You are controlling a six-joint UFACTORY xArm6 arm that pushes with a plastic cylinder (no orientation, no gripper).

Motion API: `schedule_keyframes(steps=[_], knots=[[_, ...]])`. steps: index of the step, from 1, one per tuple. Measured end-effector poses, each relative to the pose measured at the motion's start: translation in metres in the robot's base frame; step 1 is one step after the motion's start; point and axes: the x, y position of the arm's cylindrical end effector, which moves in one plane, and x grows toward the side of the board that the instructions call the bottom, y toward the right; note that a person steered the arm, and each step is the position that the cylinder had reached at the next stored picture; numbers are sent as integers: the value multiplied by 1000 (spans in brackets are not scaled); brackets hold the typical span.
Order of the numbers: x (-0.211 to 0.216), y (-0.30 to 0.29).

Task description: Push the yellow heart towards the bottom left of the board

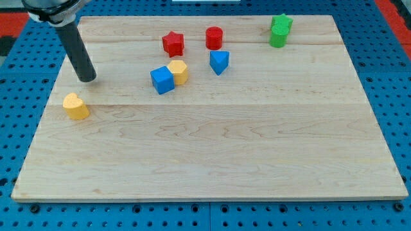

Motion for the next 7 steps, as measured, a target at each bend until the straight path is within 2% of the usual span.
schedule_keyframes(steps=[1, 4, 5, 6, 7], knots=[[13, -45], [118, 36], [122, 67], [139, 79], [148, 36]])
